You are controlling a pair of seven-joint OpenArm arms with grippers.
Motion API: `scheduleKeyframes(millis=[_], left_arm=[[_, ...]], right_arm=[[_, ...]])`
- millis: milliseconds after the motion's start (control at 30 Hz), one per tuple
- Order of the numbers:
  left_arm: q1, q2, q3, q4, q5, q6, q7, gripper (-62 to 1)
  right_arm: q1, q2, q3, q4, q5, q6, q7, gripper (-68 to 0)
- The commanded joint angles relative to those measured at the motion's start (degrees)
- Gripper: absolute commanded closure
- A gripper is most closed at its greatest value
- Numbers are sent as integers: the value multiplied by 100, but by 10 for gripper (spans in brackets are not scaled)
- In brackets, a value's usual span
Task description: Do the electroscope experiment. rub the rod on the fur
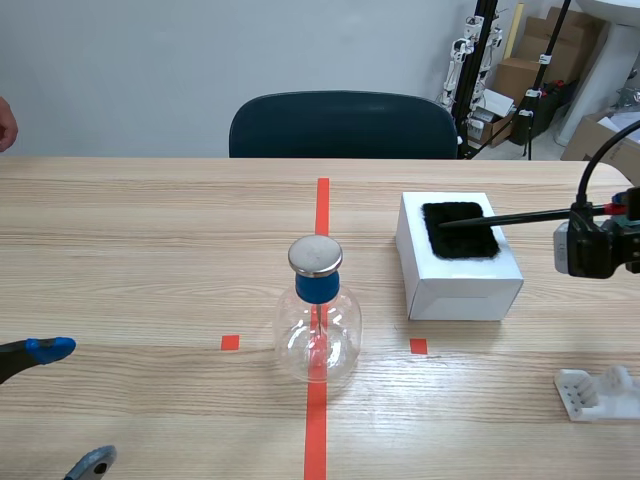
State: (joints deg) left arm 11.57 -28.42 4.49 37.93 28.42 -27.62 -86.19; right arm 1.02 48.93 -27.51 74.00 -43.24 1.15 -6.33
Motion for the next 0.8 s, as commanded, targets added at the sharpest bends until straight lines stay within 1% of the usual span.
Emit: scheduleKeyframes(millis=[0,100,133,167,200,300,333,400,500,567,667,767], left_arm=[[-15,-33,0,76,-72,-9,-284,-623],[-15,-33,0,76,-72,-9,-284,-623],[-15,-33,0,76,-72,-9,-284,-623],[-15,-33,0,76,-72,-9,-284,-623],[-15,-33,0,76,-72,-9,-284,-623],[-15,-33,0,76,-72,-9,-284,-623],[-15,-33,0,76,-72,-9,-284,-623],[-15,-33,0,76,-72,-9,-284,-623],[-15,-33,0,76,-72,-9,-284,-623],[-15,-33,0,76,-72,-9,-284,-623],[-15,-33,0,76,-72,-9,-284,-623],[-15,-33,0,76,-72,-9,-284,-623]], right_arm=[[52,376,50,76,120,-26,-81,2],[52,595,50,76,378,-33,-37,2],[52,640,50,79,455,-87,-15,2],[26,678,50,79,514,-284,-13,2],[-17,697,55,81,518,-535,-17,2],[-256,761,96,133,516,-1410,-20,2],[-376,772,155,186,516,-1633,-20,2],[-673,772,367,350,518,-2002,-22,2],[-1226,739,876,745,588,-2415,-20,2],[-1626,625,1355,1082,625,-2581,-15,2],[-2271,308,2205,1661,605,-2579,155,2],[-2962,-133,3040,2277,470,-2577,522,2]])
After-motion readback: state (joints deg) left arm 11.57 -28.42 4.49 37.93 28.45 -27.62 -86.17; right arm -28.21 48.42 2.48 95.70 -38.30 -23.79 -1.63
